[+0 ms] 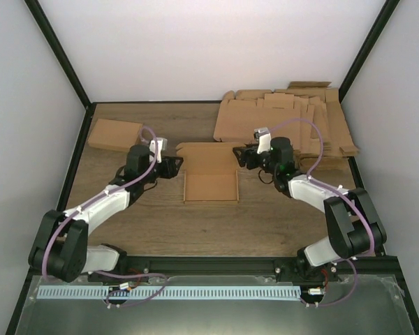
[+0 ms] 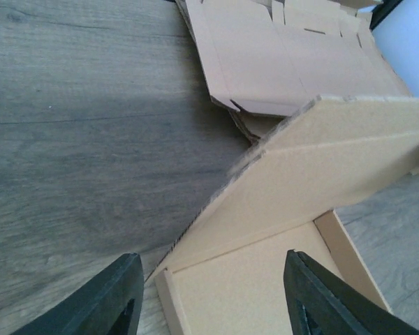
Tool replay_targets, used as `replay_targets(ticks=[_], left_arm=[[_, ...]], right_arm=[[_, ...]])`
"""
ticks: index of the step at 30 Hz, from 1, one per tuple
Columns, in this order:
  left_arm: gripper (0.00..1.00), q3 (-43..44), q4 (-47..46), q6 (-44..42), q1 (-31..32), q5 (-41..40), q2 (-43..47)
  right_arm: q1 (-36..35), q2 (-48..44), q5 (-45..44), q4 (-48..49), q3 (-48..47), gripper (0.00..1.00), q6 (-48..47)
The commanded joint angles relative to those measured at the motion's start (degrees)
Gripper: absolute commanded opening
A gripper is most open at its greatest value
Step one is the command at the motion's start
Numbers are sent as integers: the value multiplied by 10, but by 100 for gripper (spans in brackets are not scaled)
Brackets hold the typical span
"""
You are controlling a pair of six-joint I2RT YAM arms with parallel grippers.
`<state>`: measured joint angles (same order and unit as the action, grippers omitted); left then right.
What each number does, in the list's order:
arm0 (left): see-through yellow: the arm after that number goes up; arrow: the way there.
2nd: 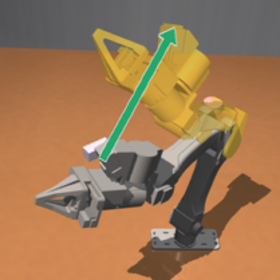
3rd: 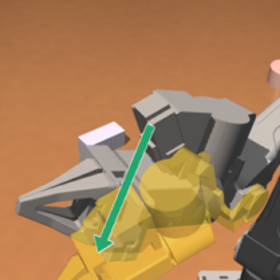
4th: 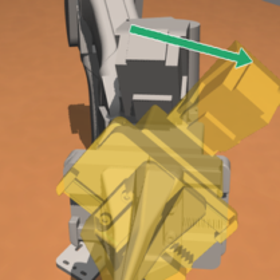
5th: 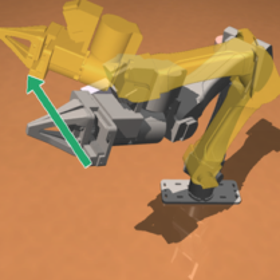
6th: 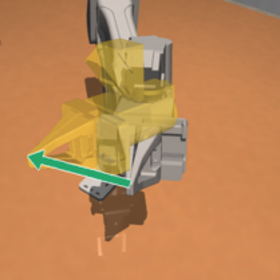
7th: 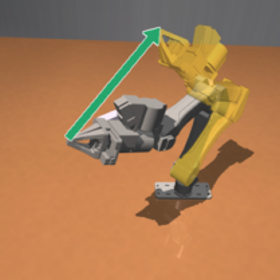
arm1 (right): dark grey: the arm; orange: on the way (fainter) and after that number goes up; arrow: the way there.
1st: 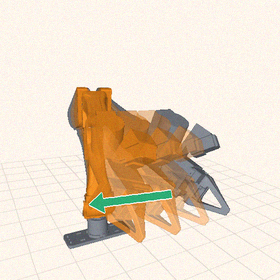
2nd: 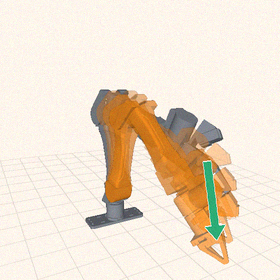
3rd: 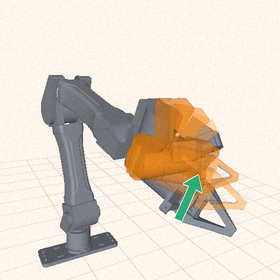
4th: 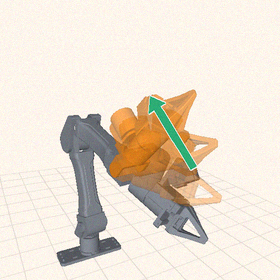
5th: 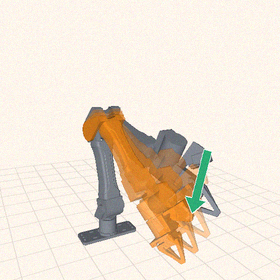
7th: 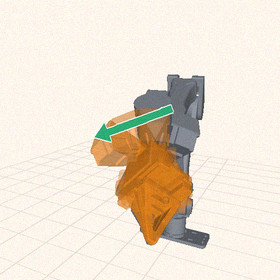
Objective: Fold the paper box
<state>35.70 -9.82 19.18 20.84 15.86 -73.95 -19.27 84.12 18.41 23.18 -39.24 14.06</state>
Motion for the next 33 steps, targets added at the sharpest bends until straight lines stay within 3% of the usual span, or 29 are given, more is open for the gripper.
replay_targets(ticks=[1, 5, 14, 17, 26, 33], left_arm=[[55, 37, -26, -11, 0, -1, -32], [42, 57, -15, -11, 1, 13, -51], [15, 91, 32, -8, 8, 22, -60], [12, 95, 49, 0, 18, 11, -58], [12, 87, 56, 81, 62, -50, -48], [6, 93, 51, 127, 83, -61, -51]], right_arm=[[6, 14, -1, -20, -36, 71, -15], [5, 20, 25, -35, -42, 48, -11], [-19, 8, 0, -64, -42, 22, -3], [-38, 4, -24, -77, -47, 18, -2], [-88, -11, -112, -67, -23, 18, 45], [-110, -13, -126, -60, -15, 11, 65]])
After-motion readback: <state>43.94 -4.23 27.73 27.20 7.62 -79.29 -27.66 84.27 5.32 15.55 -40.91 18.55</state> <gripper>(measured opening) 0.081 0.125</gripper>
